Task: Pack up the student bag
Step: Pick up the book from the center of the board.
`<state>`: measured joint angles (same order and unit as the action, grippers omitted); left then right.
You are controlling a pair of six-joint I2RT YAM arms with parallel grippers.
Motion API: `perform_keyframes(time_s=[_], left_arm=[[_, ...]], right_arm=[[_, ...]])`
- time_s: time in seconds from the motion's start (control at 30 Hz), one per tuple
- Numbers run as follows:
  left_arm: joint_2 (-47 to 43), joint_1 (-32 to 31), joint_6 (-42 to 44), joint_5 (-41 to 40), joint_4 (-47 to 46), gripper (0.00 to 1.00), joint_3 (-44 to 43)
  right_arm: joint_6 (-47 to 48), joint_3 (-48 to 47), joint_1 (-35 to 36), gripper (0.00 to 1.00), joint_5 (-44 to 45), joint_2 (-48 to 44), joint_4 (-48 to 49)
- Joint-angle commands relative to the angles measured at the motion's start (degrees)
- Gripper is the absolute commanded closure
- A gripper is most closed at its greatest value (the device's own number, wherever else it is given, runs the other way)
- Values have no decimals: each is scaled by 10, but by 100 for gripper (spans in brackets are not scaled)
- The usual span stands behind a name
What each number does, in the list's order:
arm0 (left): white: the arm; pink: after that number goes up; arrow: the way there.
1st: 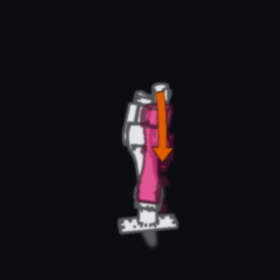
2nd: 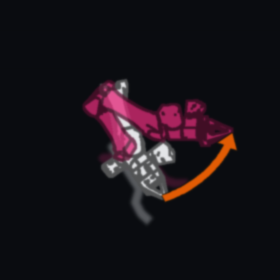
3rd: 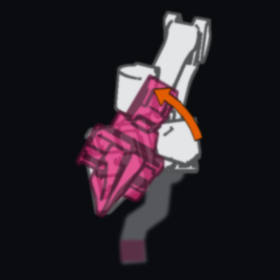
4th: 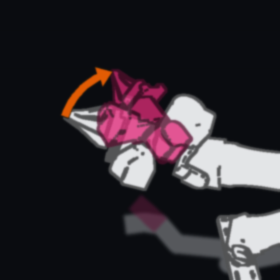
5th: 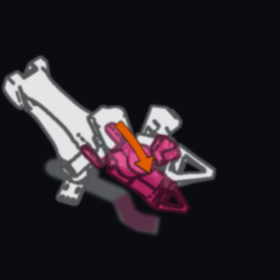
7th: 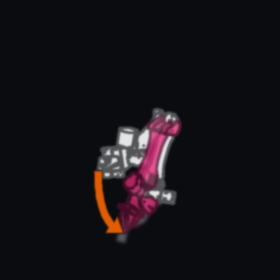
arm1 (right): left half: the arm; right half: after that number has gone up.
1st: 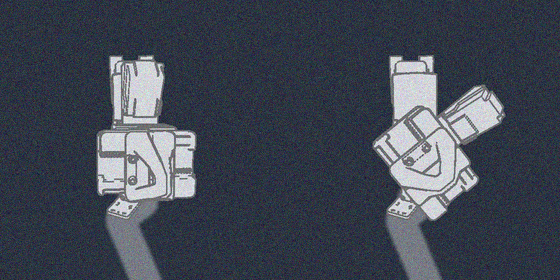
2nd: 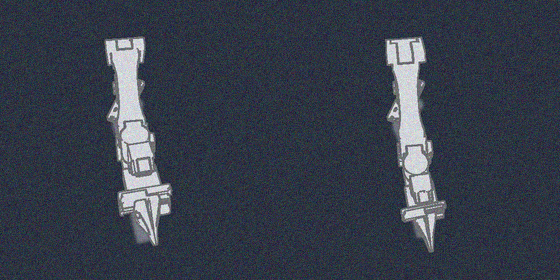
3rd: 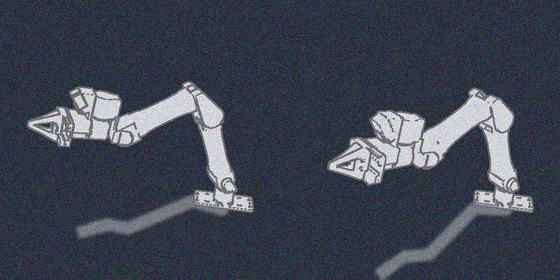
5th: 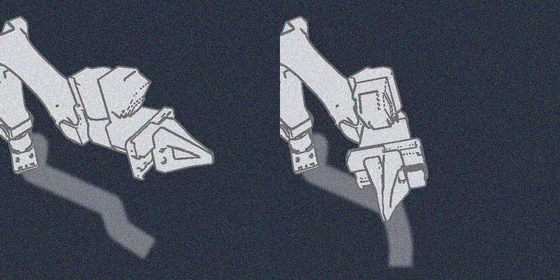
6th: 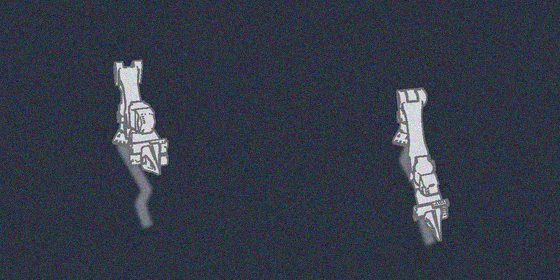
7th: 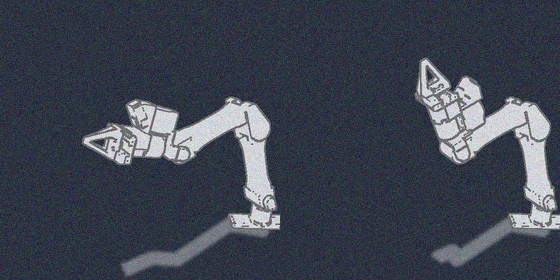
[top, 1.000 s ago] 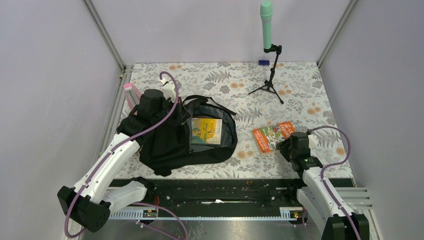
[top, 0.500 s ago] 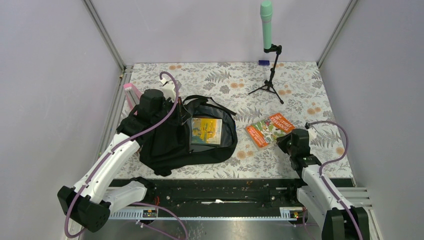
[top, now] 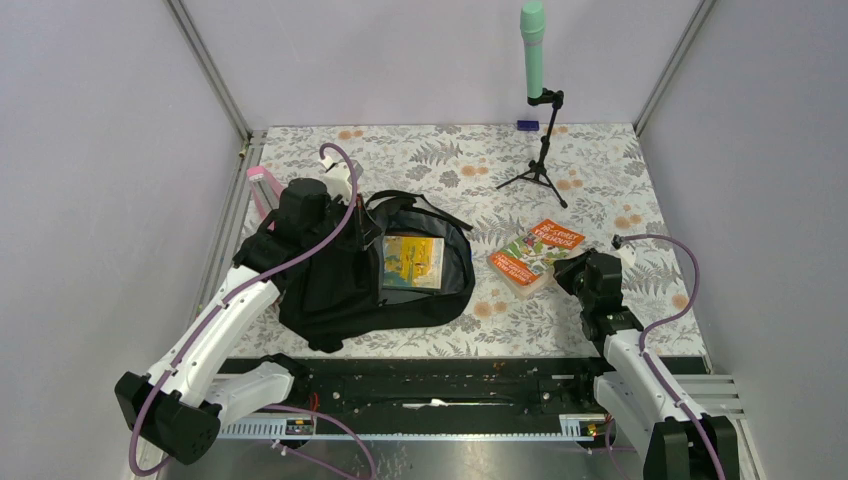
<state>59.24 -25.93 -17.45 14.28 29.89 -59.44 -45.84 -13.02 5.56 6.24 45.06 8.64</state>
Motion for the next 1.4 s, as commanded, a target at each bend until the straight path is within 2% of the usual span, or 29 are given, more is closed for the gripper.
perform_keyframes(time_s=[0.0, 0.17, 0.37, 0.6, 1.07, 1.37], left_arm=[[-6, -1, 8, -8, -48, 100, -9], [-6, -1, 8, -6, -47, 100, -9], [-8, -1, 8, -6, -48, 100, -9], [-11, -1, 8, -6, -49, 100, -8], [-6, -1, 8, -1, -50, 100, -8], [-3, -1, 7, 1, -50, 100, -8]], right_arm=[[43, -30, -2, 100, -11, 1, 35], [8, -21, -2, 100, -21, 51, 54], [-28, 5, -2, 100, -26, 93, 127], [-53, 23, -2, 90, -21, 145, 203], [-79, 27, -2, 84, -34, 224, 327], [-96, 15, -2, 78, -53, 285, 370]])
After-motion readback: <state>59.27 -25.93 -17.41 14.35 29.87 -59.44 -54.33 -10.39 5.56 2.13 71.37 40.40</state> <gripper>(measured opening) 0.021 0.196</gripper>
